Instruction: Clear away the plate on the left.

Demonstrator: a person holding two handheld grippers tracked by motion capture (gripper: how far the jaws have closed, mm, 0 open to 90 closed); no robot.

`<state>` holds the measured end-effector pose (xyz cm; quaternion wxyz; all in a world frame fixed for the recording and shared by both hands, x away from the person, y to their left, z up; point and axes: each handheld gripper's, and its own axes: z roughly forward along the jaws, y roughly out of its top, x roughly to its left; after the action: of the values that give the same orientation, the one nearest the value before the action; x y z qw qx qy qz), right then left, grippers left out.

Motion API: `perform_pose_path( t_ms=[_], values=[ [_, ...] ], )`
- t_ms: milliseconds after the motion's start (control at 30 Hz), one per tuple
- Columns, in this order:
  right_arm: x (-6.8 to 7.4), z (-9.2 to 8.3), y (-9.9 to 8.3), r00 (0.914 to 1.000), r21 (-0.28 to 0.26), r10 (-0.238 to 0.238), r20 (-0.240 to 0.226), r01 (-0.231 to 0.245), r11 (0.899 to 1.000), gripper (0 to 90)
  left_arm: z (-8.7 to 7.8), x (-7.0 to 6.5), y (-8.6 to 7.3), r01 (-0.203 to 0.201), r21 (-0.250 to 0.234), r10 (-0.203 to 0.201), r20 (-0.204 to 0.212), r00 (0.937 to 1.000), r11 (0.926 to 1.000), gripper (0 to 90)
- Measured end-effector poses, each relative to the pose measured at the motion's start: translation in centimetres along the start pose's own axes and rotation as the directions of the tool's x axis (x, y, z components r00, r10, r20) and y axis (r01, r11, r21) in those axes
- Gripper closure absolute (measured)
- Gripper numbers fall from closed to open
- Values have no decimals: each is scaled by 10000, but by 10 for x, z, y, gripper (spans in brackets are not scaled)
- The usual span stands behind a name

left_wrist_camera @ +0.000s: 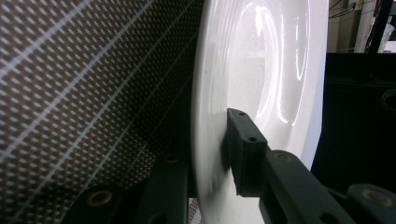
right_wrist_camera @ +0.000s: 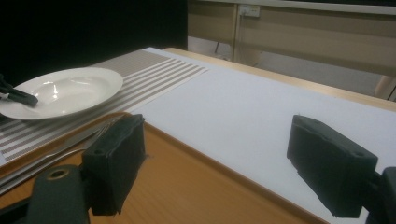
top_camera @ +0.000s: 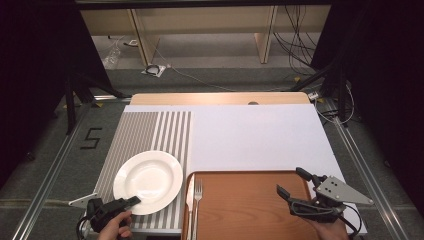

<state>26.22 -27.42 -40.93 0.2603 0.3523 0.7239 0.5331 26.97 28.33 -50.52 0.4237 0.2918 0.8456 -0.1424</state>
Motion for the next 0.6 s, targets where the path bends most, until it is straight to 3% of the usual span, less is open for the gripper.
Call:
perform_pose_path(
  t_ms=[133, 233, 367, 600],
  values=[
    [0, 0, 0, 10000, -9, 8, 7, -8, 10000, 203, -1, 0, 0, -114, -116, 116, 180, 9998, 9999, 783],
    [0, 0, 0, 10000, -5, 5, 19, -5, 10000, 202, -1, 1, 0, 144, -155, -140, 308, 9994, 9998, 793],
    [0, 0, 0, 10000, 20, 10, 31, -11, 10000, 203, -1, 1, 0, 193, -268, -177, 562, 9983, 9995, 801],
    [0, 1, 0, 10000, 16, 2, 44, -2, 10000, 203, 1, -1, 1, 99, -113, -89, 895, 9959, 9999, 793]
  ],
)
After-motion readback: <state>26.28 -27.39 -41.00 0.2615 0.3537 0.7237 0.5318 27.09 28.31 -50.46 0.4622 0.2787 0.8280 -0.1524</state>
